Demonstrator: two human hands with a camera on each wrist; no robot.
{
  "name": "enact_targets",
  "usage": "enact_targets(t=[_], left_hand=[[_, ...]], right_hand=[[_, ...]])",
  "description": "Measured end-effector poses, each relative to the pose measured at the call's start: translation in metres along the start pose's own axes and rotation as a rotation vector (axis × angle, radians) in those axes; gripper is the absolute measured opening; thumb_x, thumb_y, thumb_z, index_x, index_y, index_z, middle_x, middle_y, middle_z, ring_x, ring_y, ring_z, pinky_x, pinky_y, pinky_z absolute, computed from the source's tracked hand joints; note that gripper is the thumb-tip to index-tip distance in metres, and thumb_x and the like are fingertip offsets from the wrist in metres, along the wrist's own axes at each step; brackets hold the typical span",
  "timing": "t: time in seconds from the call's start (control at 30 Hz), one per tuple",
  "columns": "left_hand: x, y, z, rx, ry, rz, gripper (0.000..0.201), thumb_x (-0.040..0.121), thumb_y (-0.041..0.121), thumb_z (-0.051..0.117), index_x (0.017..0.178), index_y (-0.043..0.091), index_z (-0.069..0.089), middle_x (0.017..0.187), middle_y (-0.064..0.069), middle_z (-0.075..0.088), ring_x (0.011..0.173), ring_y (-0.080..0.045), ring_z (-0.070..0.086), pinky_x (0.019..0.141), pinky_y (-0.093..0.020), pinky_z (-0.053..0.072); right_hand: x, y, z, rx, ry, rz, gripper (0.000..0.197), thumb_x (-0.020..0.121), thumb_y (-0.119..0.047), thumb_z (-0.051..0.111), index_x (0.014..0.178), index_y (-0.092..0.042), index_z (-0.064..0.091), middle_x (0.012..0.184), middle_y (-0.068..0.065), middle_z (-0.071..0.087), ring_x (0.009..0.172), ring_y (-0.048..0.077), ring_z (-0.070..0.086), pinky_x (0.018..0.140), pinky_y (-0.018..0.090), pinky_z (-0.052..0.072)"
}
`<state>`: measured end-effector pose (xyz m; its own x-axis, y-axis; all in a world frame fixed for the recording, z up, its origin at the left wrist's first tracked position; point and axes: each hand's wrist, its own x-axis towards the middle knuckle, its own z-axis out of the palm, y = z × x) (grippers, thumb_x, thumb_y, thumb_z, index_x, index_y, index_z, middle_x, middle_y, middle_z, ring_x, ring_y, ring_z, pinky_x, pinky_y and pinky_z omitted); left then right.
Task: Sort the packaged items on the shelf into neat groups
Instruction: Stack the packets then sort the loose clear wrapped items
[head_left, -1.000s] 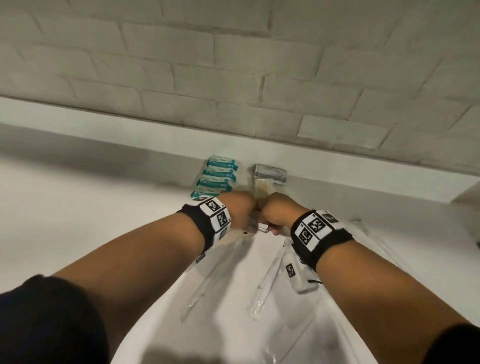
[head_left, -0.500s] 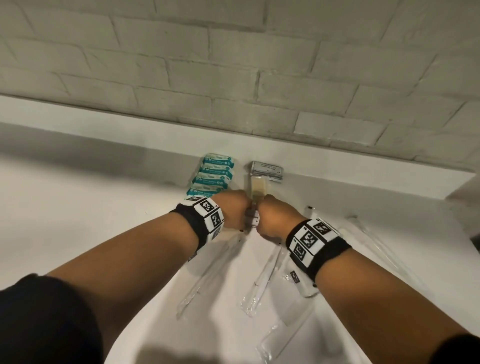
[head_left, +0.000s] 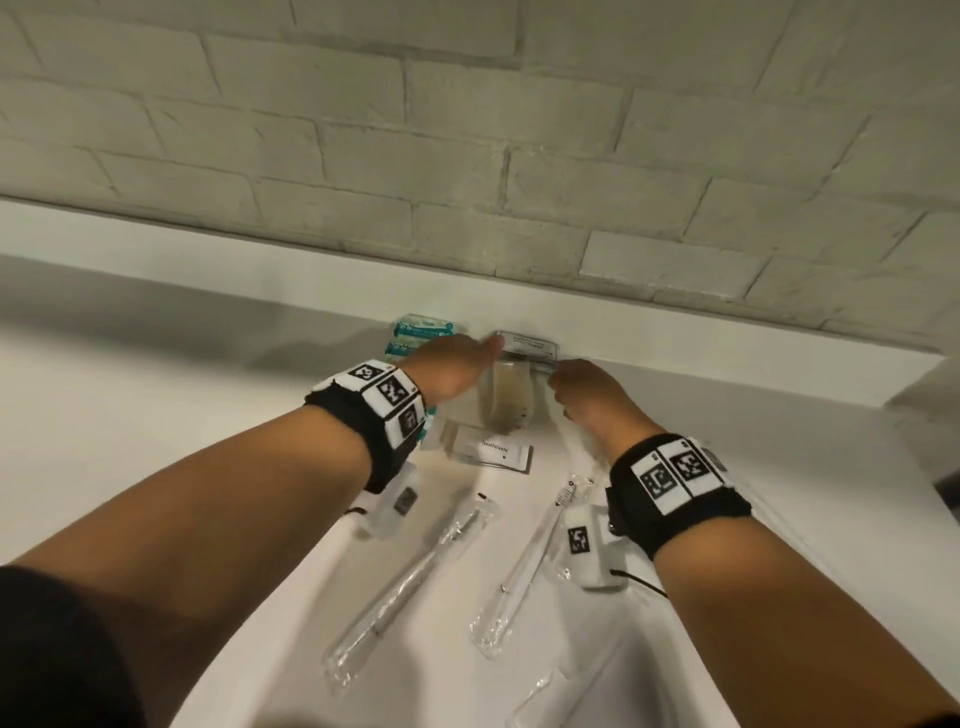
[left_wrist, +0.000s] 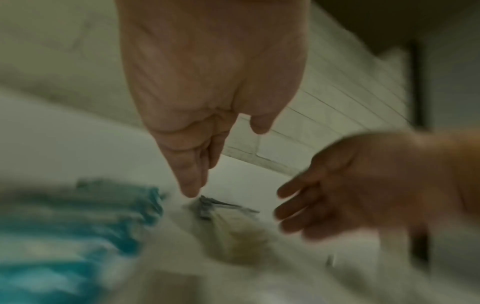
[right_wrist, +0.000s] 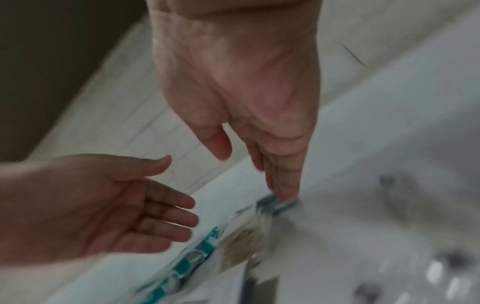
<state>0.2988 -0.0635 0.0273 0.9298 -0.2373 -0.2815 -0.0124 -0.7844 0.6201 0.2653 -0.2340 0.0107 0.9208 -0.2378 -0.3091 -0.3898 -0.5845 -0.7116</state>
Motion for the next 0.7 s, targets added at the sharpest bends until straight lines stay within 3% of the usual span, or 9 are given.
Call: enact_targets(t=[0.07,0.13,0.23,0.3,0.37,0.47,0.53,0.6,0.7], left_hand=[[0.012,0.007,0.011,-0.367,-0.053,-0.181,0.079,0.090,0.068,0.028,0.137,0.006,0.045,0.142,-0.015,0.048,0.125,-0.031,0.051,0.105,-0.038,0.043],[0.022,0.006,0.023,-0.544,-0.085,-0.243,0.082,0.087,0.071,0.031,0.134,0.005,0.045,0.136,-0.016,0.052,0.121,-0.030,0.053,0.103,-0.038,0.045],[0.035,0.004,0.034,-0.615,-0.078,-0.219,0.080,0.085,0.074,0.031,0.119,0.006,0.058,0.112,-0.012,0.062,0.105,-0.026,0.060,0.103,-0.042,0.045],[0.044,0.001,0.039,-0.654,-0.079,-0.215,0.075,0.076,0.078,0.034,0.096,0.013,0.065,0.098,-0.009,0.065,0.096,-0.023,0.062,0.101,-0.045,0.048],[0.046,0.000,0.038,-0.641,-0.081,-0.210,0.074,0.071,0.079,0.035,0.087,0.014,0.064,0.099,-0.011,0.069,0.098,-0.028,0.066,0.099,-0.046,0.049],[0.041,0.003,0.036,-0.660,-0.076,-0.225,0.079,0.079,0.076,0.035,0.107,0.008,0.063,0.112,-0.014,0.067,0.110,-0.031,0.063,0.100,-0.044,0.049],[0.032,0.006,0.031,-0.557,-0.022,-0.219,0.084,0.082,0.074,0.035,0.124,0.004,0.056,0.122,-0.015,0.061,0.116,-0.031,0.058,0.103,-0.041,0.046],[0.011,0.013,0.020,-0.328,0.064,-0.073,0.064,0.092,0.058,0.040,0.119,0.003,0.058,0.115,-0.017,0.062,0.110,-0.033,0.059,0.095,-0.037,0.048],[-0.037,0.013,0.007,-0.120,0.214,0.213,0.030,0.093,0.034,0.050,0.094,0.007,0.063,0.085,-0.009,0.066,0.076,-0.025,0.062,0.063,-0.028,0.046]], right_hand=[[0.001,-0.001,0.007,0.455,-0.023,0.141,0.022,0.094,-0.019,0.045,0.074,-0.019,0.053,0.075,0.003,0.051,0.068,0.017,0.046,0.067,0.030,0.040],[0.002,0.000,0.013,0.770,-0.091,0.205,0.024,0.095,-0.021,0.044,0.072,-0.019,0.050,0.065,0.000,0.042,0.058,0.015,0.039,0.059,0.028,0.034],[0.006,0.001,0.019,0.879,-0.126,0.219,0.025,0.096,-0.020,0.040,0.072,-0.018,0.048,0.063,0.000,0.043,0.056,0.015,0.040,0.056,0.026,0.034],[0.007,0.000,0.022,0.917,-0.144,0.221,0.024,0.097,-0.019,0.040,0.075,-0.016,0.049,0.065,0.002,0.046,0.057,0.016,0.044,0.055,0.026,0.037],[0.005,-0.001,0.024,0.943,-0.147,0.224,0.025,0.098,-0.018,0.040,0.075,-0.016,0.050,0.066,0.002,0.048,0.059,0.016,0.047,0.055,0.026,0.040],[0.003,-0.001,0.020,0.878,-0.147,0.225,0.021,0.099,-0.020,0.041,0.082,-0.016,0.054,0.071,0.001,0.052,0.064,0.015,0.050,0.058,0.026,0.041],[-0.006,-0.004,0.008,0.674,-0.154,0.189,0.016,0.099,-0.025,0.044,0.102,-0.016,0.057,0.087,0.001,0.057,0.076,0.017,0.053,0.070,0.028,0.046],[-0.016,-0.003,-0.011,0.319,-0.140,0.076,0.026,0.098,-0.026,0.047,0.119,-0.016,0.059,0.108,0.005,0.063,0.093,0.021,0.058,0.082,0.034,0.047],[-0.039,0.016,-0.036,-0.017,-0.306,-0.116,0.030,0.095,-0.015,0.055,0.120,-0.030,0.062,0.120,-0.005,0.061,0.110,0.017,0.060,0.074,0.024,0.053]])
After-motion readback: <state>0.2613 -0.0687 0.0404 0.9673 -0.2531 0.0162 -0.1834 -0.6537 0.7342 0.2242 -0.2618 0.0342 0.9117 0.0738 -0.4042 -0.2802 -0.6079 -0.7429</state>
